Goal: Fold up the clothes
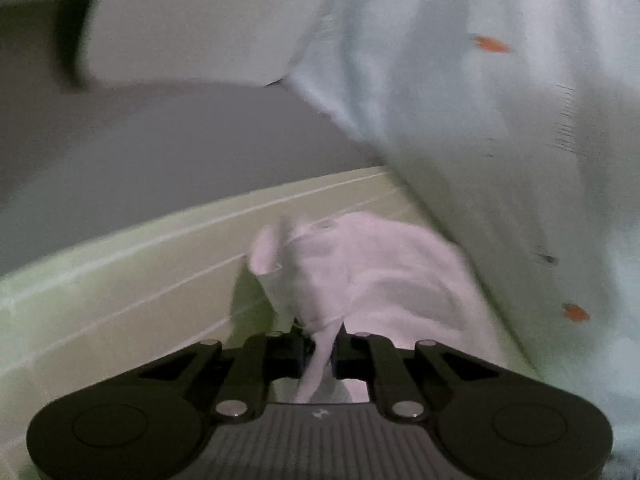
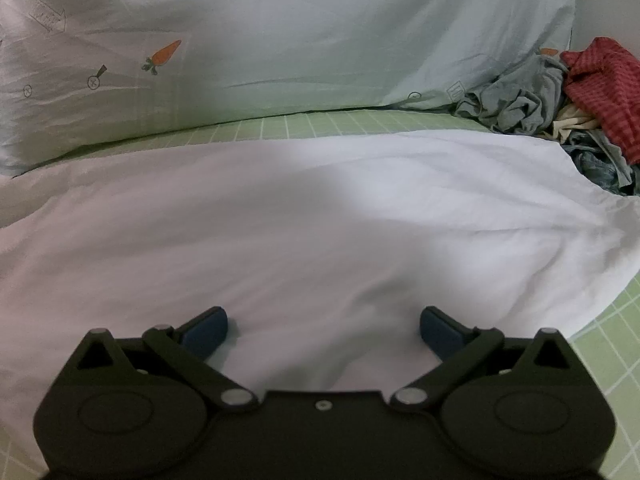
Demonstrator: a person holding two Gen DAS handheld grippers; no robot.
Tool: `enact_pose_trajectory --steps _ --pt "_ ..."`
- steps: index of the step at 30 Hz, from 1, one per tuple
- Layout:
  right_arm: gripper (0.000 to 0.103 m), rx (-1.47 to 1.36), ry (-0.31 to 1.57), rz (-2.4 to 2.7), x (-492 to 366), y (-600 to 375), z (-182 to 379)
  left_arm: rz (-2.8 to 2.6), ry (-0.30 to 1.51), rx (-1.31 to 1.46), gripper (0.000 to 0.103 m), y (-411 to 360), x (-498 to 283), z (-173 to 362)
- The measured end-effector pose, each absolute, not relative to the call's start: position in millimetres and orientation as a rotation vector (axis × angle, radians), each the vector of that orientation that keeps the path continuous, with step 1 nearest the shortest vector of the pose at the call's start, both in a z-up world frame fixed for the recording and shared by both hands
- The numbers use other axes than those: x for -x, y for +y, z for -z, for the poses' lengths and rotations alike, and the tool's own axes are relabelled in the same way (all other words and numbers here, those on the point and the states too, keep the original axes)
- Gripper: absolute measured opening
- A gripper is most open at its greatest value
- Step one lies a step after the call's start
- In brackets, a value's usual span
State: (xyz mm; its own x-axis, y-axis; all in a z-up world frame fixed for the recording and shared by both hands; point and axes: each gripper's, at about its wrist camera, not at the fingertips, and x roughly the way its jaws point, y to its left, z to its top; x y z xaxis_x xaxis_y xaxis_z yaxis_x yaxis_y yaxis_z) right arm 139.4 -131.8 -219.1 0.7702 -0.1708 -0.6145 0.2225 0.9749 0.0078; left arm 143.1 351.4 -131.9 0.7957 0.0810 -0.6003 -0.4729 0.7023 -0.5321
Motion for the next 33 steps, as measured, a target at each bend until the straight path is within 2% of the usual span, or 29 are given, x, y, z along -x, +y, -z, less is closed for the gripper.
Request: enact_pose_trajectory --steps 5,9,13,15,17,18,20,21,24,26,30,33 --pt "0.103 -0.084 0.656 0.212 -140 -132 220 -0.051 0.498 0.566 0.011 299 -166 78" --pt "0.103 -0.085 0.656 0.208 -139 -134 220 0.262 0.539 0.420 0.014 237 -187 69" --pt "0.103 -0.086 0.655 0.206 -138 -135 220 0.501 0.812 0.498 0.039 190 -216 123" --pt "0.103 -0.086 0.657 0.204 -139 -135 220 0.509 0.929 0.450 0.040 172 -218 143" --pt "0.103 -0.087 0.661 0.203 -139 -136 219 0.499 0.962 0.388 0.047 164 -212 146" --pt "0.103 -0.093 0.671 0.199 -141 -137 217 0.501 0.949 0.391 0.050 166 -210 143" --pt "0.103 -0.112 0.704 0.185 -145 -142 212 0.489 0.892 0.421 0.067 179 -206 131" --pt "0.103 -0.127 0.725 0.174 -147 -144 209 0.482 0.864 0.435 0.069 186 -204 126" --pt "0.103 -0.246 0.732 0.123 -150 -155 191 0.392 0.799 0.461 0.072 210 -198 112" --pt "0.103 -0.344 0.700 0.085 -149 -162 175 0.294 0.778 0.470 0.078 221 -193 112" --pt "0.103 -0.506 0.698 -0.075 -165 -162 159 0.106 0.855 0.411 0.078 232 -196 133" --pt "0.103 -0.688 0.759 -0.226 -189 -156 170 0.007 0.914 0.345 0.078 229 -195 151"
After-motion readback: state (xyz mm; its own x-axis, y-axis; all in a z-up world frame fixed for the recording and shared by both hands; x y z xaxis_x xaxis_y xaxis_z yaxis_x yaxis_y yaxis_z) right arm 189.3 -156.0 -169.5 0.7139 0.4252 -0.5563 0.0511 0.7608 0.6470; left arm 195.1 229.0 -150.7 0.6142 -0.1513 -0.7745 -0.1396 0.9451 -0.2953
